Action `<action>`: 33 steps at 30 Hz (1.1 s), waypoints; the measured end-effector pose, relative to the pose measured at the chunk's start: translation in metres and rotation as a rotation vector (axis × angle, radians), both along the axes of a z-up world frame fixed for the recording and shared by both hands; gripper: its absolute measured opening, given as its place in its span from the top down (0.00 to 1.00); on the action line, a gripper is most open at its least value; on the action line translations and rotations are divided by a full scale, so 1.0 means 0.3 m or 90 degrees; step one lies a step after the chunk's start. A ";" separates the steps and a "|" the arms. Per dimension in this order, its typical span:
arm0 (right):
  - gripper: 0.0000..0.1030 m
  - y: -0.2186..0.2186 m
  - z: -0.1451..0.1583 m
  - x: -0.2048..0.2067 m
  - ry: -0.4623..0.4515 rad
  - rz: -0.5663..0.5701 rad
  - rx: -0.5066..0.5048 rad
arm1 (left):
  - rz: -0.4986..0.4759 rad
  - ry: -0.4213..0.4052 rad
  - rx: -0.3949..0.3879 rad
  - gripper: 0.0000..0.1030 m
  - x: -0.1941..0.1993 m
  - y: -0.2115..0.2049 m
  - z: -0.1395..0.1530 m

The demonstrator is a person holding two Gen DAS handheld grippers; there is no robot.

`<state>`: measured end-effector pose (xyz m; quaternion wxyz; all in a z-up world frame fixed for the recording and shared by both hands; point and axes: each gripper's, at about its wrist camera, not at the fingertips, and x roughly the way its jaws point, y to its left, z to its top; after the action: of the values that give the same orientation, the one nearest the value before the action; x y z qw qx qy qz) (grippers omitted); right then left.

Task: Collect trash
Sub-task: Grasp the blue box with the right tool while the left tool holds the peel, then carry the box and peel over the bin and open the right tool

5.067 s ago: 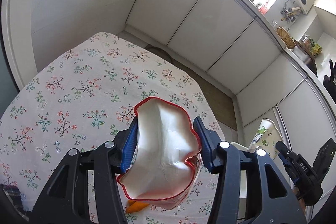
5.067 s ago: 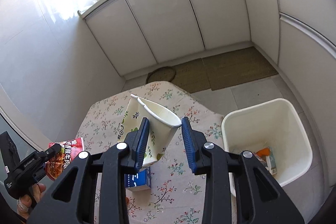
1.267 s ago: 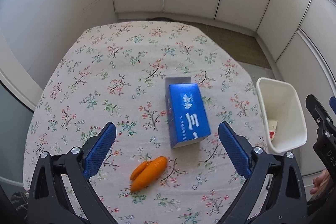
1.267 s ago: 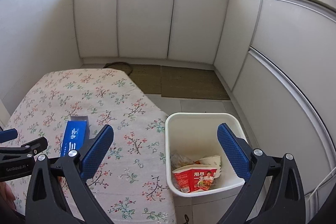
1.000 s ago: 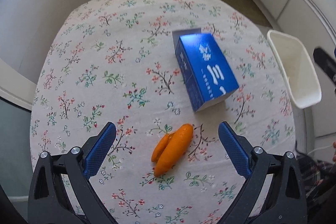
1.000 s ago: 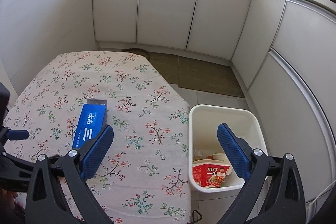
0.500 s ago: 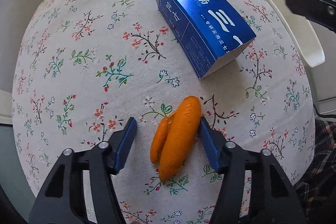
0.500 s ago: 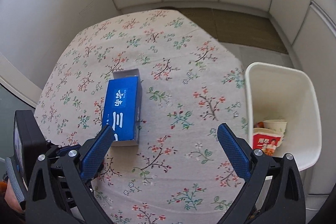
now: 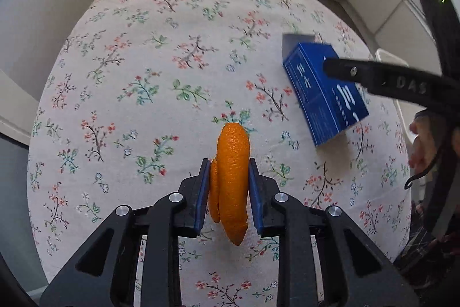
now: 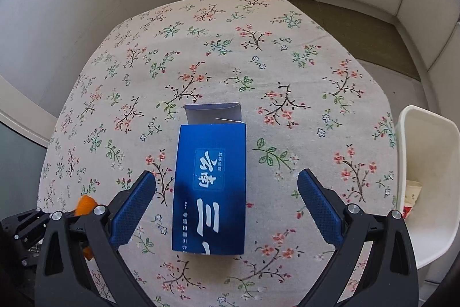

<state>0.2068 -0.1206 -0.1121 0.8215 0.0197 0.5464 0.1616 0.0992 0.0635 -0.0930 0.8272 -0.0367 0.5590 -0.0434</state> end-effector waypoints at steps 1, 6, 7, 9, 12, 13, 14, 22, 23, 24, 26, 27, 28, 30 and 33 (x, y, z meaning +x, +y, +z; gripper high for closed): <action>0.07 0.009 -0.011 0.011 0.006 0.000 0.001 | 0.009 -0.012 -0.009 0.76 -0.005 0.012 0.012; 0.07 0.046 -0.065 0.058 0.028 0.004 0.005 | 0.051 -0.033 -0.048 0.76 0.009 0.049 0.027; 0.07 0.047 -0.073 0.063 0.032 0.003 0.007 | 0.055 -0.032 -0.049 0.76 0.011 0.056 0.023; 0.07 0.050 -0.085 0.071 0.035 -0.001 0.009 | 0.059 -0.034 -0.052 0.76 0.025 0.042 0.026; 0.07 0.055 -0.091 0.076 0.033 0.000 0.010 | 0.060 -0.039 -0.056 0.76 0.037 0.045 0.030; 0.07 0.059 -0.094 0.077 0.033 0.002 0.011 | 0.060 -0.041 -0.057 0.76 0.037 0.051 0.026; 0.09 0.063 -0.096 0.077 0.033 0.005 0.010 | 0.062 -0.042 -0.058 0.76 0.031 0.053 0.028; 0.46 0.075 -0.089 0.065 0.034 0.009 0.022 | 0.084 -0.058 -0.059 0.77 0.020 0.069 0.046; 0.46 0.069 -0.077 0.062 0.028 0.007 0.026 | 0.087 -0.064 -0.060 0.77 0.019 0.070 0.052; 0.46 0.063 -0.059 0.057 0.020 0.005 0.031 | 0.090 -0.070 -0.059 0.77 0.017 0.071 0.058; 0.46 0.051 -0.021 0.049 0.001 0.003 0.038 | 0.098 -0.085 -0.056 0.77 0.014 0.071 0.077; 0.46 0.042 0.005 0.043 -0.010 0.001 0.043 | 0.101 -0.093 -0.055 0.77 0.013 0.071 0.089; 0.46 0.034 0.028 0.038 -0.020 -0.002 0.046 | 0.105 -0.102 -0.056 0.77 0.012 0.070 0.103; 0.46 0.014 0.079 0.027 -0.045 -0.008 0.052 | 0.109 -0.118 -0.057 0.77 0.013 0.065 0.125; 0.46 -0.014 0.154 0.012 -0.082 -0.016 0.055 | 0.107 -0.146 -0.058 0.77 0.012 0.041 0.169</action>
<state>0.2105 -0.1248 -0.0659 0.8555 0.0516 0.4844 0.1757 0.1028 0.0759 -0.0422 0.8839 -0.1154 0.4531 -0.0035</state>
